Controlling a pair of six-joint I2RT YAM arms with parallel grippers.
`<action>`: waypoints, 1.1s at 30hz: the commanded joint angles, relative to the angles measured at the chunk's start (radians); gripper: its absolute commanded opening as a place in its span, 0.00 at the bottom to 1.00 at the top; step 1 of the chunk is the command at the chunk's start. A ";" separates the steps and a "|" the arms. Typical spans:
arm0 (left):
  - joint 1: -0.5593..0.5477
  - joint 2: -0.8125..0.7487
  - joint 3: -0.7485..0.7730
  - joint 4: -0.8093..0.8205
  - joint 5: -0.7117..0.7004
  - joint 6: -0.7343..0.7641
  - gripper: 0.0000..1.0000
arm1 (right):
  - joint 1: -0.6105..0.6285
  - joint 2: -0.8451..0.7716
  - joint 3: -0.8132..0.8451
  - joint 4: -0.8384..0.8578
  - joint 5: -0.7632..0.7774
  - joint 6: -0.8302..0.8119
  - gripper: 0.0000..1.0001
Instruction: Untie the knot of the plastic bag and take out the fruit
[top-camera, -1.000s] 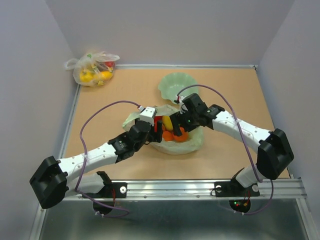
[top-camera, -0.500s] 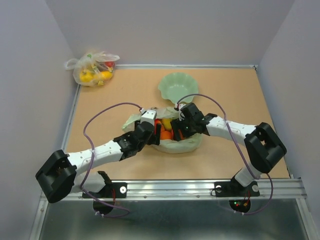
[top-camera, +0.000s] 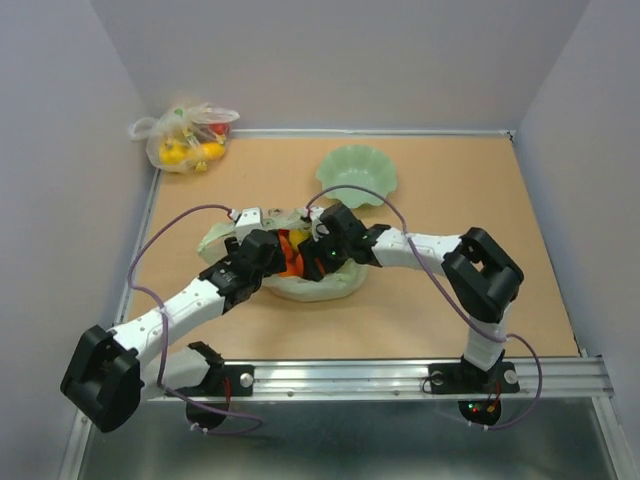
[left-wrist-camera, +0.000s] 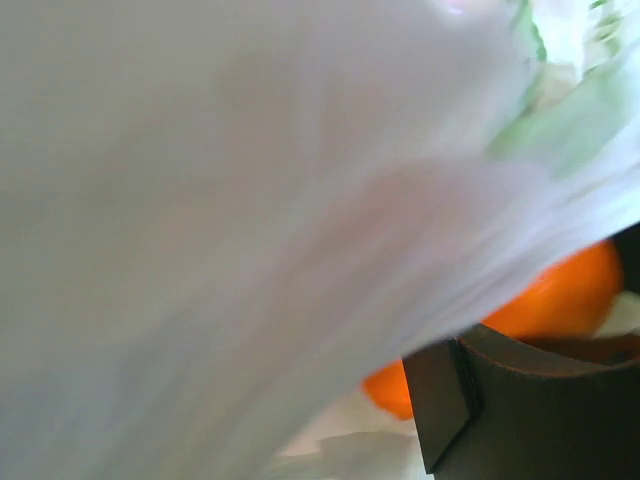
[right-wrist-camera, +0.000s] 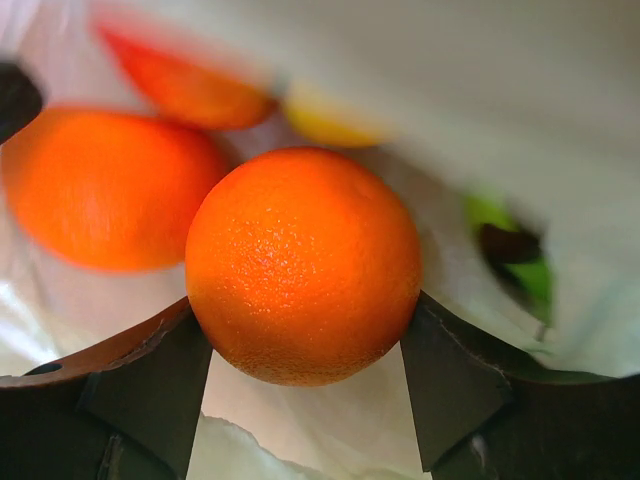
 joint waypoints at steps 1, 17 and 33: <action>0.023 -0.120 0.005 -0.080 -0.087 -0.048 0.79 | 0.084 0.034 0.093 0.032 -0.111 -0.009 0.10; 0.063 -0.171 -0.003 0.004 -0.087 0.054 0.80 | 0.084 -0.227 0.116 0.032 -0.041 -0.138 0.08; 0.062 -0.242 -0.035 0.058 -0.037 0.126 0.80 | -0.125 -0.234 0.346 0.048 0.163 -0.168 0.01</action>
